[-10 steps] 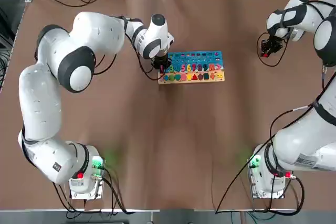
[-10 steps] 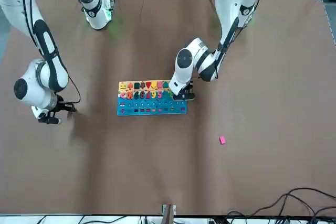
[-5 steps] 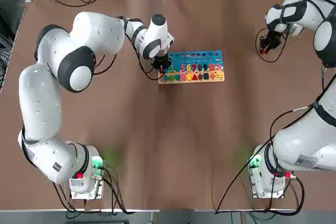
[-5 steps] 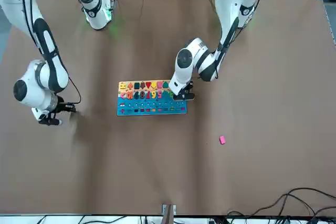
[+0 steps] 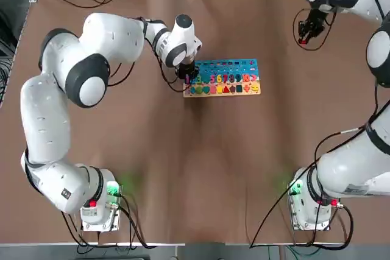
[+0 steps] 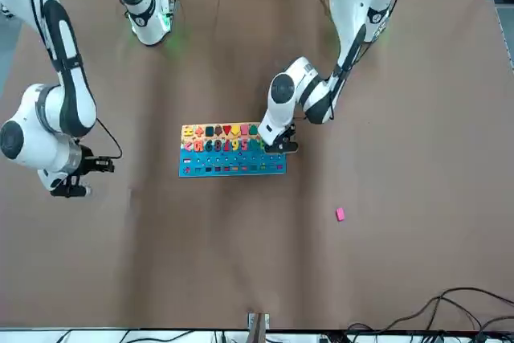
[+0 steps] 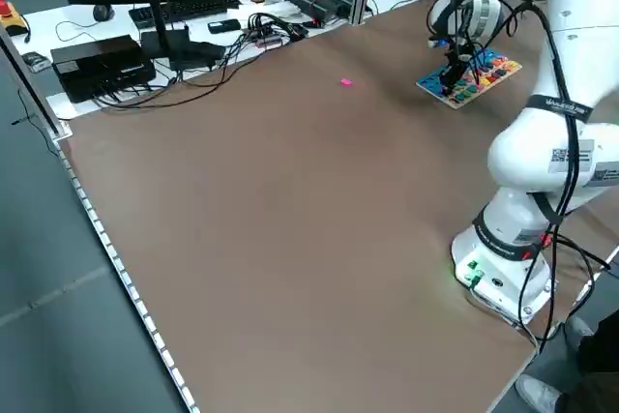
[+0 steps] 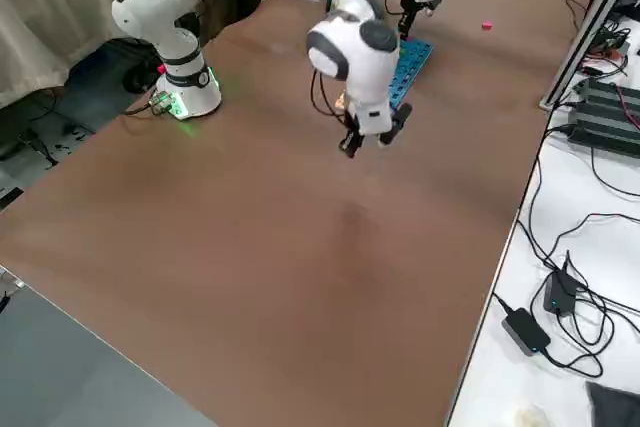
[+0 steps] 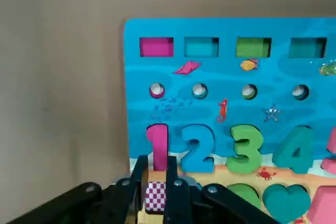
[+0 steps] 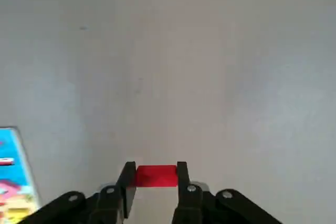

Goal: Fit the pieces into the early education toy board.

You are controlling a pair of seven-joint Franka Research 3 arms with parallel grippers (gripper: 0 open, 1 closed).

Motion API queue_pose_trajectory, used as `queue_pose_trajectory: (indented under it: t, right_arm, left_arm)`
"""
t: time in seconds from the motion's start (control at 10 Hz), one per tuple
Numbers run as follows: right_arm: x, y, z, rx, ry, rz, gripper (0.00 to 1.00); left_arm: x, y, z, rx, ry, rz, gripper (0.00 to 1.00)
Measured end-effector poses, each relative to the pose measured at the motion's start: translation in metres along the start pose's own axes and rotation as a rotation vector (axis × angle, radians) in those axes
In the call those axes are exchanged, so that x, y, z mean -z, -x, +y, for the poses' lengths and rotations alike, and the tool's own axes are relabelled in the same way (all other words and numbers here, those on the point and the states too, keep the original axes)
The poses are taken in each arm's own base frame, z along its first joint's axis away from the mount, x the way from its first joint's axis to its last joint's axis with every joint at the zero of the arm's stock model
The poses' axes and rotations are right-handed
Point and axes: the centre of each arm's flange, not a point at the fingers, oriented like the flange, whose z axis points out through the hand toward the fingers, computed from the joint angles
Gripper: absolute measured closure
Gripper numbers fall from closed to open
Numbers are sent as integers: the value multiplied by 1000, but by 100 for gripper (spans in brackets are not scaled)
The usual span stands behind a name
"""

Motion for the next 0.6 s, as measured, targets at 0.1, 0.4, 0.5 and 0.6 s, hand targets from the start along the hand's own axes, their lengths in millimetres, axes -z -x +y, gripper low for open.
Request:
queue_pose_trajectory:
  t: [0.1,0.4,0.5,0.6]
  right_arm:
    - [1,2,-25,-12,1,-9,64]
    - [-9,11,-105,-16,11,-27,64]
    - [-11,15,-128,-17,11,-27,64]
    - [-13,19,-145,-15,8,-23,64]
  left_arm:
    - [6,0,0,0,-3,2,79]
    - [31,-6,-7,-8,-8,14,79]
    - [40,-14,-15,-16,-9,20,79]
    - [50,-27,-26,-21,-3,30,79]
